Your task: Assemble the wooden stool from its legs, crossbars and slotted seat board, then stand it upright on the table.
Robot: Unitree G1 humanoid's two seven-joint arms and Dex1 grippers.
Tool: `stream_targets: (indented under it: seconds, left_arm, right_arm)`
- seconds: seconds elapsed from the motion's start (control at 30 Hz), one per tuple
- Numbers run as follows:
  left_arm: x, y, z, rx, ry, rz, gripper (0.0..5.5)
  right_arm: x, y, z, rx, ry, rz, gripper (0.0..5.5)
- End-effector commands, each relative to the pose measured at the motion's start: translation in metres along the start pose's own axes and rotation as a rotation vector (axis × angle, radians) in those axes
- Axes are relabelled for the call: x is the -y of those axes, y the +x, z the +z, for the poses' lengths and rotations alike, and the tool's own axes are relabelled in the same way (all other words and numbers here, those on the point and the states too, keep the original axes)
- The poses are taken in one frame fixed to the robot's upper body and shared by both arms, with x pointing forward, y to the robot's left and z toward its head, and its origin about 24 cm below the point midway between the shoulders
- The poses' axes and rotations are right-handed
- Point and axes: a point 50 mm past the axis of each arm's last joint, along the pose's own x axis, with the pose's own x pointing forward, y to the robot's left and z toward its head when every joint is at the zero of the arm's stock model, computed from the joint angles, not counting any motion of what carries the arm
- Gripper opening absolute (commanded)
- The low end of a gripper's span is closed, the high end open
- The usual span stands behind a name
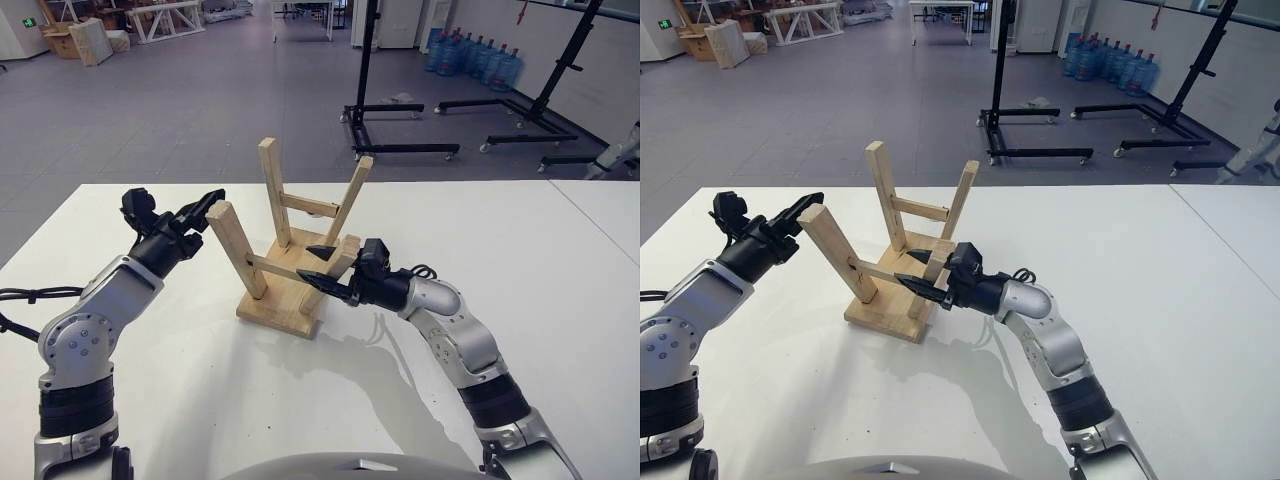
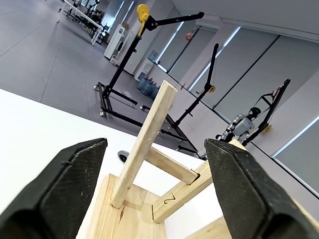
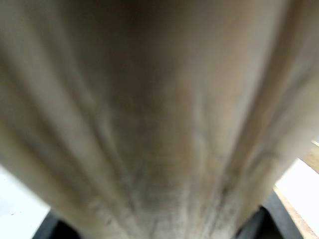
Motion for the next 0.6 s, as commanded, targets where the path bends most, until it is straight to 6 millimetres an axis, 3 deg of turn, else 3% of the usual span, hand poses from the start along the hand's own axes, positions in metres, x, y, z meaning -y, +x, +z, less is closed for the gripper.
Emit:
stream_targets:
  seconds: [0.03, 0.3, 0.5, 0.6]
  left_arm:
    - [0.02, 0.006, -0.03, -0.154, -0.044, -0.149, 3.61]
    - [0.008, 0.009, -0.035, -0.17, -0.063, -0.103, 3.61]
    - [-0.031, -0.002, -0.021, -0.12, -0.056, 0.023, 3.61]
    - [-0.038, -0.01, 0.003, -0.067, 0.026, 0.013, 3.61]
  right_arm:
    - [-0.007, 0.006, -0.024, -0.094, 0.08, -0.028, 2.23]
    - [0.002, 0.005, -0.02, -0.092, 0.049, -0.078, 3.64]
    - [-0.007, -0.012, -0.013, -0.048, 0.096, 0.035, 3.77]
    - [0.002, -0.025, -0.005, -0.022, 0.109, 0.063, 3.77]
